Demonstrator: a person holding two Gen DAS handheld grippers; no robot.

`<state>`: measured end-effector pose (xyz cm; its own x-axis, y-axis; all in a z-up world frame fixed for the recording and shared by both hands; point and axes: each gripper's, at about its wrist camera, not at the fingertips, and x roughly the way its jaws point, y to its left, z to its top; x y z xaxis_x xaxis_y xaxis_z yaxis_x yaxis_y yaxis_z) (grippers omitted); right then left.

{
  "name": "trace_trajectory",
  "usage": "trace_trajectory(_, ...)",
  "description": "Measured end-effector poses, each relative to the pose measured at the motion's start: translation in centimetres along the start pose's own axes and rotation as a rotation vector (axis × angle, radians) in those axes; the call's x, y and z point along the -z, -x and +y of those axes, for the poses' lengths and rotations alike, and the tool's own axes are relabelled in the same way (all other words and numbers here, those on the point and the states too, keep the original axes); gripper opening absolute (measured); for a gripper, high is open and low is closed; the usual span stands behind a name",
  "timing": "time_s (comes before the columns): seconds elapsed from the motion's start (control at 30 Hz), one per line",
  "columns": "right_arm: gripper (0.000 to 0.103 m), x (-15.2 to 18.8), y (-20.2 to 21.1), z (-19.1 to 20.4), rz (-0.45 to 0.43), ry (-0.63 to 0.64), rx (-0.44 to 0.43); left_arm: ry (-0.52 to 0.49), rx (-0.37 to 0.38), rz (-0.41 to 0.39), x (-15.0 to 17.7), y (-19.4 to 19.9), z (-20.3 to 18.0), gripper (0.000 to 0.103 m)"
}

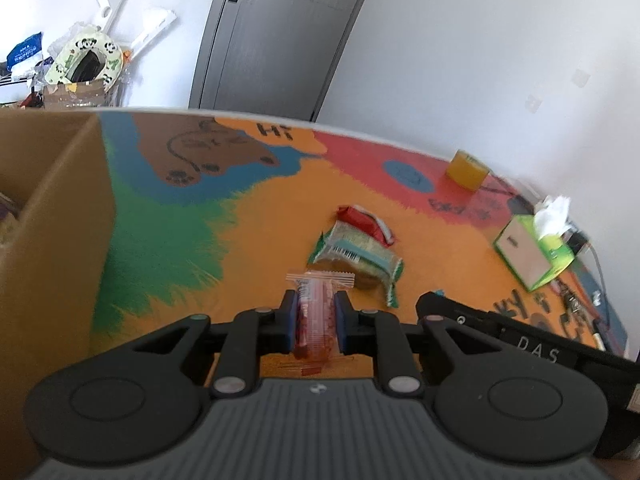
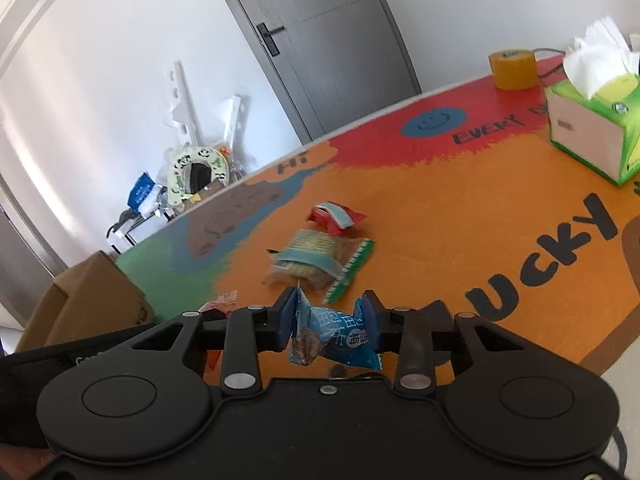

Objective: Organize snacks
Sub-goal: 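Grasp the orange clear packet with the left gripper while the right grasps a blue candy packet, then carry both packets over the cardboard box and open both grippers to drop them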

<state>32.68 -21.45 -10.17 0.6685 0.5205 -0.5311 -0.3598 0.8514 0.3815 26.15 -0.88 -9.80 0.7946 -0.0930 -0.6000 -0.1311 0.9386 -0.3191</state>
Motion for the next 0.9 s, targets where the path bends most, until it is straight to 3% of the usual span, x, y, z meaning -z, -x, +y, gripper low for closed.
trace_trajectory(0.6,0.036,-0.9,3.0,8.2,-0.073,0.086,-0.114,0.025,0.029,-0.144,-2.8,8.3,3.2,0.018)
trace_trajectory(0.9,0.036,-1.1,2.6,12.0,-0.062,0.126,-0.180,0.052,-0.038,-0.206,-3.7,11.5,6.4,0.018)
